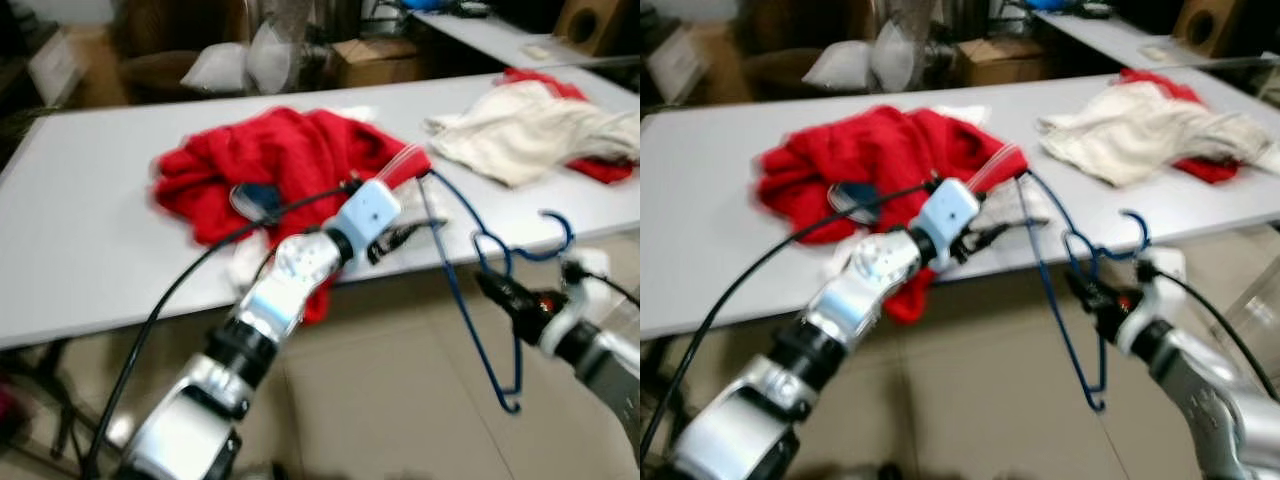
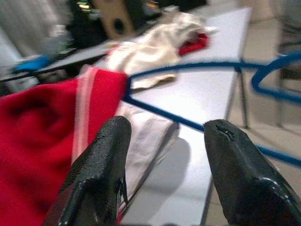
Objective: Hang hanger
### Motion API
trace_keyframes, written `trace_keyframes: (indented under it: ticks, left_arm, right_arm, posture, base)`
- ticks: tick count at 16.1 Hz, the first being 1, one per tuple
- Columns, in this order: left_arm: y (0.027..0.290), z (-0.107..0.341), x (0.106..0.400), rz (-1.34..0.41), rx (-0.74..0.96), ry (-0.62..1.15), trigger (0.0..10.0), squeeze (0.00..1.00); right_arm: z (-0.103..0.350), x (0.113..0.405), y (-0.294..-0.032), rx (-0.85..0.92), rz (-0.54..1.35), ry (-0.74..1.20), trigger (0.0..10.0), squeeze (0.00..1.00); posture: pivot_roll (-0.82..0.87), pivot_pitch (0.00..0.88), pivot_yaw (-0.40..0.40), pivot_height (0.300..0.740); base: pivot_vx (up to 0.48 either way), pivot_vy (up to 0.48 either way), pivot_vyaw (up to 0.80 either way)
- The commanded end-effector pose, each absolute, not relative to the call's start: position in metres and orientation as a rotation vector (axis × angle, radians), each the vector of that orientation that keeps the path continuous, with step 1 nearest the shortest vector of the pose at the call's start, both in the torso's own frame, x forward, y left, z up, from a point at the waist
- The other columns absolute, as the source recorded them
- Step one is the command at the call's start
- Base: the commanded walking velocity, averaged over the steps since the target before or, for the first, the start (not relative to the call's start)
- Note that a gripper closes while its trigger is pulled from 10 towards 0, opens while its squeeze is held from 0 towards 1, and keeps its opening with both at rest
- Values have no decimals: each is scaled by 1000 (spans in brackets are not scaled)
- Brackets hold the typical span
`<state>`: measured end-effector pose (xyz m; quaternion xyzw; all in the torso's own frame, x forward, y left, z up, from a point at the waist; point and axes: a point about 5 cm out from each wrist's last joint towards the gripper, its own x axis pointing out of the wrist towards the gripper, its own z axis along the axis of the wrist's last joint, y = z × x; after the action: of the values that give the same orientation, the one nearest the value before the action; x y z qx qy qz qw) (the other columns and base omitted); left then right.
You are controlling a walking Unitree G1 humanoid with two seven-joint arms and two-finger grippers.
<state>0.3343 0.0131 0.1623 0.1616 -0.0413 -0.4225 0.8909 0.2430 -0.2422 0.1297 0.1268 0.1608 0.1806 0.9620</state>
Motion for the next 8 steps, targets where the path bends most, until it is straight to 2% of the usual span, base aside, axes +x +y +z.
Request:
trace_keyframes:
  ticks: [1,4,6,8]
  left_arm:
    - [19,159,334,-885,327,-71,10000,0]
    - [18,149,327,-951,349,-32,10000,0]
    - [26,146,333,-837,270,-8,10000,0]
    - [52,152,339,-674,64,-12,10000,0]
  right_arm:
    - [135,245,-242,249,367,289,10000,0]
    - [135,246,-236,251,380,280,10000,0]
    - [136,248,-232,248,390,270,10000,0]
    - [136,250,-234,203,330,252,10000,0]
  posture:
    - [-102,0,43,740]
    - [-89,0,41,740]
    - [-89,0,45,740]
    - [-84,0,49,740]
  base:
    - [0,0,0]
    - [0,0,0]
    - [0,0,0]
    - [0,0,0]
